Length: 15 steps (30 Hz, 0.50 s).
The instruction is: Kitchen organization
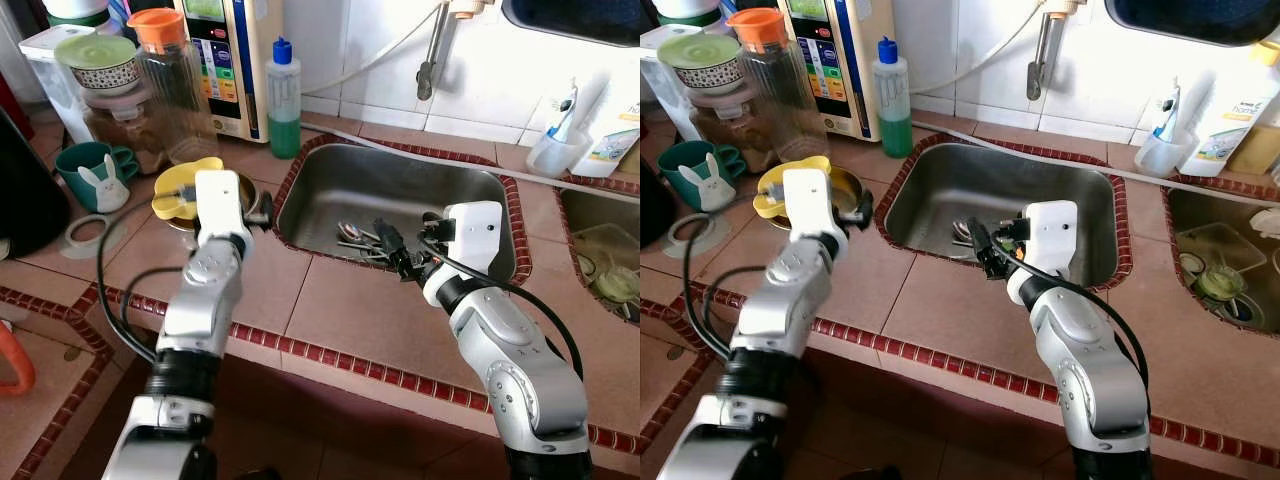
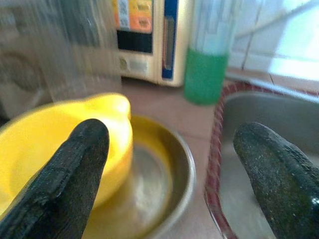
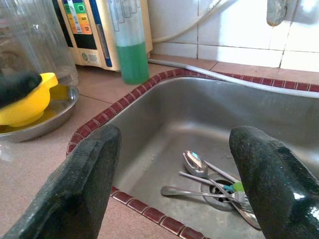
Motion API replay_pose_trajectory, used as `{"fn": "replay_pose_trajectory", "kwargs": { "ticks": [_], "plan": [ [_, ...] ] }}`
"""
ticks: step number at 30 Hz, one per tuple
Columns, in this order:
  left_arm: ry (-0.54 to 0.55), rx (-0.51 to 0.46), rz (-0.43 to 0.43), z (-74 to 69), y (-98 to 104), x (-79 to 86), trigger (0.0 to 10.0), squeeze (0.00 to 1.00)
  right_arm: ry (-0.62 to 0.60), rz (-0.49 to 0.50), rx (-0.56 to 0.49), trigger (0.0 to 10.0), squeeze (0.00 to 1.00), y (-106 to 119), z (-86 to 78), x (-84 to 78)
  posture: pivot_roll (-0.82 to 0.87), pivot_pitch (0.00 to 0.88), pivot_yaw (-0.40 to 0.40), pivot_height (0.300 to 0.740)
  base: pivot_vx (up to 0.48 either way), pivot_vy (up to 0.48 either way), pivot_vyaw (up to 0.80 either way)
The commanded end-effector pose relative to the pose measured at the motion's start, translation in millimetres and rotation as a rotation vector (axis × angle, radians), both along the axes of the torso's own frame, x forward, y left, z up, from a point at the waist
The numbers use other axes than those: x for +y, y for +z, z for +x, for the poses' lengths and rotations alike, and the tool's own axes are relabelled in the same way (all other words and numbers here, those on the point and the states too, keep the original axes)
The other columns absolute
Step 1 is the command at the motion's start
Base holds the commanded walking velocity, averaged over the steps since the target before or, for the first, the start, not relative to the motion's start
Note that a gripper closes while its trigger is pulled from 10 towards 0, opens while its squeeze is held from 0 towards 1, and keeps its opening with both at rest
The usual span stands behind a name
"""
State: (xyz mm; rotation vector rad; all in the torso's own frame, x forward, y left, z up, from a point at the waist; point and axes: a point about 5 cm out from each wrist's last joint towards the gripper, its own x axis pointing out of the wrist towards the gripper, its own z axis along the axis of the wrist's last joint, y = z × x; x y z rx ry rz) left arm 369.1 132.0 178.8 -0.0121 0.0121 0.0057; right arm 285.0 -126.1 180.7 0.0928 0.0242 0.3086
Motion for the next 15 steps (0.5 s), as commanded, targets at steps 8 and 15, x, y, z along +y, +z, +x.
{"fn": "replay_pose_trajectory", "kwargs": {
  "ticks": [8, 15],
  "plan": [
    [0.07, 0.025, 0.047, 21.4, 6.3, 22.2, 10.0, 0.0, -0.015, 0.001, -0.011, 10.0, 0.0, 1.9, -0.1, -2.7, 0.06, 0.066, 0.022, 0.74, 0.0, 0.0, 0.0],
    [0.092, 0.137, 0.117, 32.1, -3.3, 38.0, 10.0, 0.0, -0.014, 0.0, -0.012, 10.0, 0.0, 2.1, -2.3, -2.5, 0.05, 0.069, 0.029, 0.74, 0.0, 0.0, 0.0]
  ]
}}
